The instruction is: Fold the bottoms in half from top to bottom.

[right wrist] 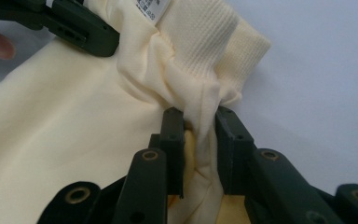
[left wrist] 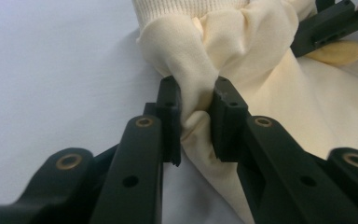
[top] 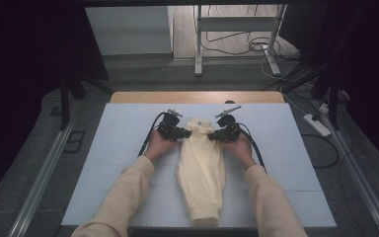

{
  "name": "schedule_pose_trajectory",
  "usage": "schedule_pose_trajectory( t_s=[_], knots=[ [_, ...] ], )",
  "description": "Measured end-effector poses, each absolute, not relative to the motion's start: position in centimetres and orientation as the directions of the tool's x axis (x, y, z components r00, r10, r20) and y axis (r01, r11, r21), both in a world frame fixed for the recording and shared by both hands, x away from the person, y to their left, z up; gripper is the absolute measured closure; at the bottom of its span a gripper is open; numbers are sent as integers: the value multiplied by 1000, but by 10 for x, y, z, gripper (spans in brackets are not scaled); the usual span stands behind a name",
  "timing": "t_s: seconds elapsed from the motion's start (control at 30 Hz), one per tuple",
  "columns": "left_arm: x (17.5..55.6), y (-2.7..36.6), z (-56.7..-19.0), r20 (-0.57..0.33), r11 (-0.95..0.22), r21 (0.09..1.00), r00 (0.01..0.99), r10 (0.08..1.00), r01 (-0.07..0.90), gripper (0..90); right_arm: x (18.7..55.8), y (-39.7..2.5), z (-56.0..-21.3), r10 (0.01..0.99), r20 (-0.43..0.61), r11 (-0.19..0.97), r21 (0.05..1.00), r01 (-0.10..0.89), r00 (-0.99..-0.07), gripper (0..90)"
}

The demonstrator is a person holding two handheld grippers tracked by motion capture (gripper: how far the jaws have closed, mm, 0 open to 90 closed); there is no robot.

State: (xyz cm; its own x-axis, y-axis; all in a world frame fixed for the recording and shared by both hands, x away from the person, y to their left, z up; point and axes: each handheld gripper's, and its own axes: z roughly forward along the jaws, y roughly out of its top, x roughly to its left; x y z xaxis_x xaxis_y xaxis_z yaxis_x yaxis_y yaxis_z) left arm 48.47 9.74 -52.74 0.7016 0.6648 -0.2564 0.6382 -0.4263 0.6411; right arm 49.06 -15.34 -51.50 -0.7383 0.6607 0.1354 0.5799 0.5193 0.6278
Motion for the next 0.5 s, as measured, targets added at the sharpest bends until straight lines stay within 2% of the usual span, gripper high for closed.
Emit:
schedule_pose_trajectory(
  t_s=[0.5],
  knots=[
    [476,98,-505,-209,-438,682,730,651,586,776,486,-152,-503,654,75,547,640,539,-753,776]
  ],
)
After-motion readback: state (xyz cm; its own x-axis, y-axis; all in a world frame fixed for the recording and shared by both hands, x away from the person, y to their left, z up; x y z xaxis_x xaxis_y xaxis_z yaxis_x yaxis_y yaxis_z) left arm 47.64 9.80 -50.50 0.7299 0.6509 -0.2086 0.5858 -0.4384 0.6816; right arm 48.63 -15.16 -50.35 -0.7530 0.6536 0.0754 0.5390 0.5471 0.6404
